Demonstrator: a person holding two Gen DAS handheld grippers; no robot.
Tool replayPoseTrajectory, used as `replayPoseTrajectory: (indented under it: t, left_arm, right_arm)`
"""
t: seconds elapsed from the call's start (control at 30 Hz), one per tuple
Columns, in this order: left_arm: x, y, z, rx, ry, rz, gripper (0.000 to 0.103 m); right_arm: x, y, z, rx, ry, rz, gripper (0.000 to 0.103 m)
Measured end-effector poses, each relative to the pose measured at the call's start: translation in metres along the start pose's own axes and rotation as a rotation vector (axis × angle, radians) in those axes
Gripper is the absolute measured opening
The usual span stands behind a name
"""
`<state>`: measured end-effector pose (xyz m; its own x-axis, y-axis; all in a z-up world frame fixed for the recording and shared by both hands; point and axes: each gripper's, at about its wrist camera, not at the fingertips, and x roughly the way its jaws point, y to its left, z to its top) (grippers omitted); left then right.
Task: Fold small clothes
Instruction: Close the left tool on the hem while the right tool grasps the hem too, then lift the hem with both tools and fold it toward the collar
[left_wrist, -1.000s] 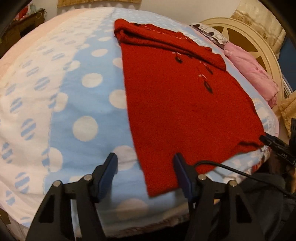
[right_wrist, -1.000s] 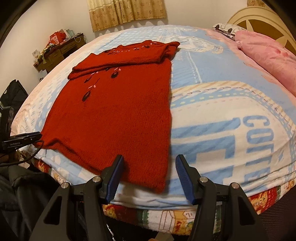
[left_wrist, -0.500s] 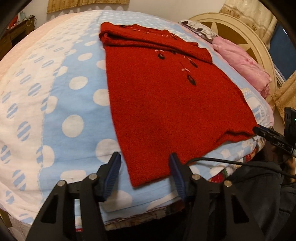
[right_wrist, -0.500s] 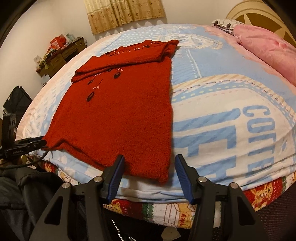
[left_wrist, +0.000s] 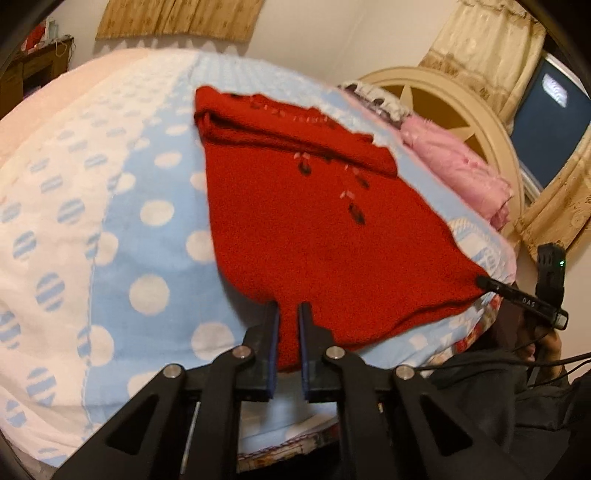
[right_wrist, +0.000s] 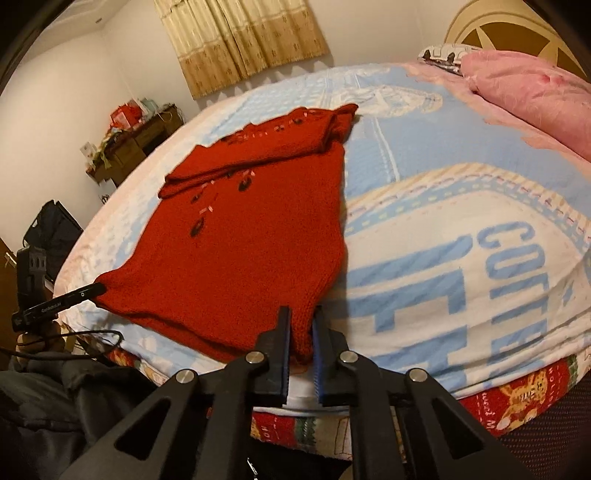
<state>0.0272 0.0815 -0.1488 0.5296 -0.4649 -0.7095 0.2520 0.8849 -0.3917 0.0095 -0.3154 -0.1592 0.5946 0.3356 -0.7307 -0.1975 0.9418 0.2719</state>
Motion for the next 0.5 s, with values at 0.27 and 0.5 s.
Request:
replayPoseTrajectory:
  t: [0.27,0.5]
  left_arm:
    - [-0.010,0.009,0.010,-0.032,-0.071,-0.011,0.009]
    - [-0.013,0.007,0.024,-0.009,-0.104,-0.025,0.009]
  right_arm:
    - [-0.011,-0.002,0.008,0.027,-0.047,0.049,0.009]
    - [-0.019,-0.003,0.022,0.049,-0.085,0.079,0.009]
